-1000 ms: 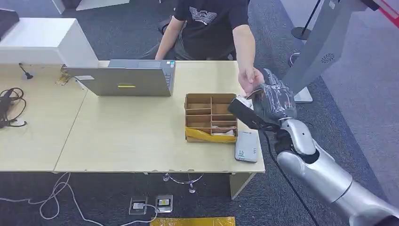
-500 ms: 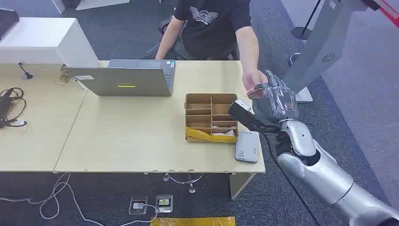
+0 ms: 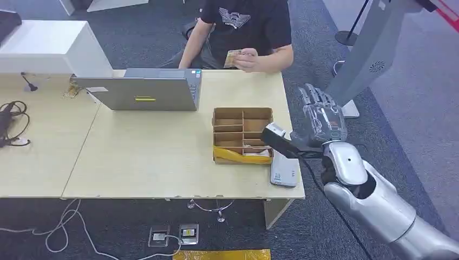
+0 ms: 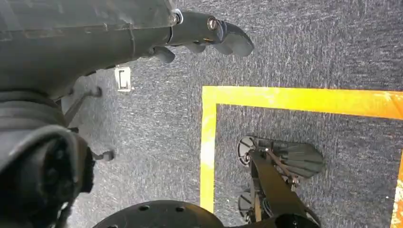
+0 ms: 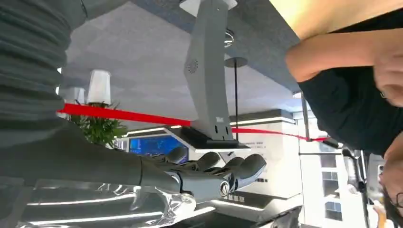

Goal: Pass the card to the sensor for recognition and then transmit it.

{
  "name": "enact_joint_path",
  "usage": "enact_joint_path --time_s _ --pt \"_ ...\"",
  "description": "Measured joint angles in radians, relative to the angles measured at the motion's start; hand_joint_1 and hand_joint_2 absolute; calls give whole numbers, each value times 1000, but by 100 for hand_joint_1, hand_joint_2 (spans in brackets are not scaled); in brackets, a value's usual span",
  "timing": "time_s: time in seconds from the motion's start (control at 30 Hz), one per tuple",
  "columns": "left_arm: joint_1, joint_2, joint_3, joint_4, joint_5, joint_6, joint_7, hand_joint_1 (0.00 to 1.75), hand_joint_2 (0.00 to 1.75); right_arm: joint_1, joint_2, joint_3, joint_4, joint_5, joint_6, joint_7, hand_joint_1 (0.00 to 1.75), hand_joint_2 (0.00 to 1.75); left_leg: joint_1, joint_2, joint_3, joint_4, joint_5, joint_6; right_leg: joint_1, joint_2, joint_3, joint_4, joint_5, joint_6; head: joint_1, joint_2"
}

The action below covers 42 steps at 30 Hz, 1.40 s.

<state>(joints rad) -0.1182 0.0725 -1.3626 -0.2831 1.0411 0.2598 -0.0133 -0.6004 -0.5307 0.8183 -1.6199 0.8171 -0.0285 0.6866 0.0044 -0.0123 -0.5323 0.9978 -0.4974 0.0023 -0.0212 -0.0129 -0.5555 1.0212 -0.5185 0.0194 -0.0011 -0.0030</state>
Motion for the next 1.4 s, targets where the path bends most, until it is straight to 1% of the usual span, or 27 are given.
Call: enact_joint_path --time_s 0.1,0.17,0.27,0.37,0.43,0.63,0.9,1.07,1.2,1.4 --pt "0 0 0 3 0 -8 5 0 0 31 -23 -11 -77 7 79 7 0 175 0 0 0 0 0 0 0 0 0 0 0 0 0 0" --pt "1 0 0 5 1 -8 5 0 0 58 -34 -17 -136 18 116 9 0 175 0 0 0 0 0 0 0 0 0 0 0 0 0 0" --pt "1 -1 0 5 5 -5 5 0 0 95 -52 -17 -213 23 146 10 0 175 0 0 0 0 0 0 0 0 0 0 0 0 0 0" --pt "1 -2 0 6 15 2 1 0 0 110 -61 -12 -266 18 155 10 0 175 0 1 0 0 0 0 0 1 0 0 0 0 0 0" --pt "1 -2 1 6 21 7 -3 0 0 110 -63 -1 -277 -3 143 9 0 175 0 1 0 0 0 0 0 2 0 0 0 0 0 0" --pt "1 -3 1 8 28 21 -5 0 0 101 -63 62 -273 -68 34 2 0 175 0 1 0 0 0 0 0 1 0 0 0 0 0 0" --pt "1 -4 1 8 24 22 -5 0 0 101 -52 130 -211 -81 -48 -35 0 175 0 1 -1 -1 0 0 0 1 0 0 0 0 0 0" --pt "0 -5 1 8 20 28 -5 0 0 92 -21 159 -131 -66 -90 -66 0 175 0 1 -1 -1 0 0 0 0 0 0 0 0 0 0" --pt "0 -5 1 8 17 31 -5 0 0 73 23 187 -41 -55 -133 -94 0 175 0 1 -1 -1 0 -1 0 0 0 0 0 0 0 0" --pt "-1 -6 1 8 14 34 -5 0 0 44 84 216 73 -56 -168 -120 0 175 0 1 -2 -1 0 -1 0 1 0 0 0 0 0 0"
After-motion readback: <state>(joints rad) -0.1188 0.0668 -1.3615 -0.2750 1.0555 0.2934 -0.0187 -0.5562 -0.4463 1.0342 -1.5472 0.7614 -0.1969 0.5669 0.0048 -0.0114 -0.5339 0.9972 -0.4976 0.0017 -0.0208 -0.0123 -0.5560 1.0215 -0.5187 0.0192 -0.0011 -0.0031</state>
